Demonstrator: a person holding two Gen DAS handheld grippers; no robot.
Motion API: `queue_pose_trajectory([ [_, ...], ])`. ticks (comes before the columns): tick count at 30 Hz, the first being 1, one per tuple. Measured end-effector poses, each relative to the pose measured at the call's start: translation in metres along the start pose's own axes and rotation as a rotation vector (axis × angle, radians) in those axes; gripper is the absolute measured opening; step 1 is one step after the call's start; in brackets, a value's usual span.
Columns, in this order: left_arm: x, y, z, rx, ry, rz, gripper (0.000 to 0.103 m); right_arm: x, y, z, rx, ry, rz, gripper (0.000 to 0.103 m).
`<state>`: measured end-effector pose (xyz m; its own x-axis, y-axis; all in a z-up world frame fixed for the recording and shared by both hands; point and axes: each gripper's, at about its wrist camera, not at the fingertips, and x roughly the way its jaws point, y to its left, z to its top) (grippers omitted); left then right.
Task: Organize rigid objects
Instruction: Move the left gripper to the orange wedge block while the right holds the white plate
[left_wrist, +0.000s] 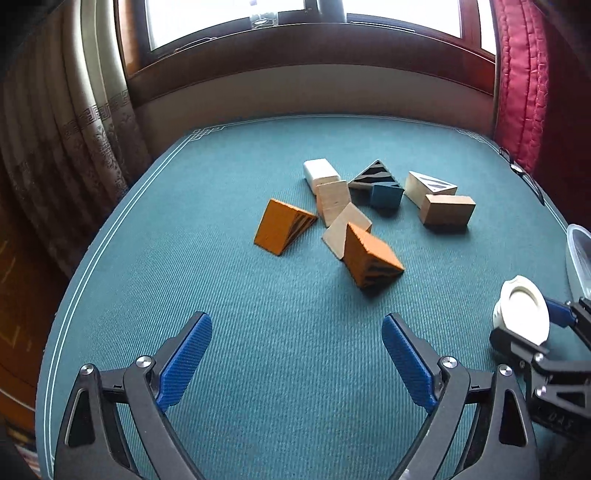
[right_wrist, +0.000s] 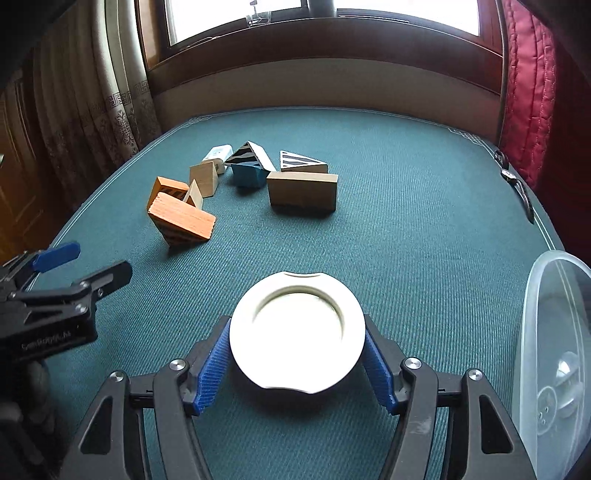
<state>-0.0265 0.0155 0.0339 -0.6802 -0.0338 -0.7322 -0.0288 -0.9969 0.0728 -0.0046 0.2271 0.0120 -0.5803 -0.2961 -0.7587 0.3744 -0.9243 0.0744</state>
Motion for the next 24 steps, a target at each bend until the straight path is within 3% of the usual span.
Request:
queue_pose_trajectory([
  [3,0.01,-0.003,0.009,0.014,0.003,-0.011,0.092,-0.001,-0.001,-0.003,0.0,-0.004,0.003,0.069],
  [7,0.028,-0.009,0.017,0.019,0.036,-0.049,0.081,-0.001,-0.001,-0.004,0.001,-0.008,0.006,0.069],
  [14,0.045,-0.025,0.027,0.028,0.027,-0.109,0.077,-0.001,-0.002,-0.004,0.003,-0.01,0.009,0.07],
  [16,0.051,-0.029,0.029,0.027,0.042,-0.139,0.066,-0.001,-0.003,-0.004,0.003,-0.01,0.009,0.07],
  [20,0.054,-0.036,0.034,0.019,0.029,-0.158,0.057,-0.001,-0.004,-0.004,0.001,-0.01,0.01,0.07],
  [22,0.054,-0.036,0.034,0.009,0.022,-0.164,0.048,-0.001,-0.004,-0.004,0.002,-0.01,0.013,0.07],
  [24,0.052,-0.035,0.032,0.006,0.016,-0.171,0.047,-0.001,-0.003,-0.004,0.002,-0.011,0.013,0.071],
])
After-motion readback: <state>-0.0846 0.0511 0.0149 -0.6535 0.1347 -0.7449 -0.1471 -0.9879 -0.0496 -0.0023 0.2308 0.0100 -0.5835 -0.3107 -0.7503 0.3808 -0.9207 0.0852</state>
